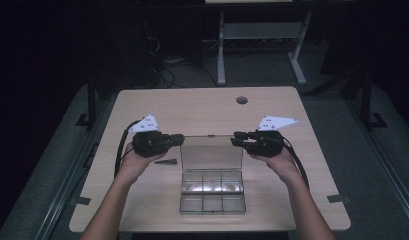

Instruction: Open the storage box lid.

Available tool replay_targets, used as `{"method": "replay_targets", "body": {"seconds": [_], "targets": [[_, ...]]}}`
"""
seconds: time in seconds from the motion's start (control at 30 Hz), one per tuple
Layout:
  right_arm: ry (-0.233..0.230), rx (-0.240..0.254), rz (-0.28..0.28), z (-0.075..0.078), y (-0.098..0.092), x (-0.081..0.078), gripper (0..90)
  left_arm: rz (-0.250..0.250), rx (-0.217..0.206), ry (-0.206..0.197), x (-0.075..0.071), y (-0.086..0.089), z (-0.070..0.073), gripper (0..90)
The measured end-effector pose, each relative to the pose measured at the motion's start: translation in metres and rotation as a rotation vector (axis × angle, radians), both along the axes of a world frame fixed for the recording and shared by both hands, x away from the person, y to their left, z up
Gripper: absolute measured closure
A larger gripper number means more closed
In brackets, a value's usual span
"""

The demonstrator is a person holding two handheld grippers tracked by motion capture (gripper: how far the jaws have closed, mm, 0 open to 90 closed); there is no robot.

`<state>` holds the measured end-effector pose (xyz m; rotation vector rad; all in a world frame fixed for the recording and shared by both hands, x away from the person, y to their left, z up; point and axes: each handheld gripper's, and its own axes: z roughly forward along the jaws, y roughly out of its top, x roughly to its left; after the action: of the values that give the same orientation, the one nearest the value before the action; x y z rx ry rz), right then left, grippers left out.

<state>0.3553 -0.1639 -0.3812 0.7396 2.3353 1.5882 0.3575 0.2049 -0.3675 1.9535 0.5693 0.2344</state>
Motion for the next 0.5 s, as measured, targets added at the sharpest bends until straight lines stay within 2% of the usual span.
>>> {"method": "replay_targets", "body": {"seconds": [0.33,0.5], "targets": [[0.006,-0.018,-0.01,-0.001,0.001,0.006,66.6,0.01,0.022,0.019,0.008,-0.002,0.0,80.3],[0.021,-0.01,-0.015,-0.004,0.001,0.011,65.1,0.01,0.029,0.026,0.012,-0.002,-0.001,79.5]]}}
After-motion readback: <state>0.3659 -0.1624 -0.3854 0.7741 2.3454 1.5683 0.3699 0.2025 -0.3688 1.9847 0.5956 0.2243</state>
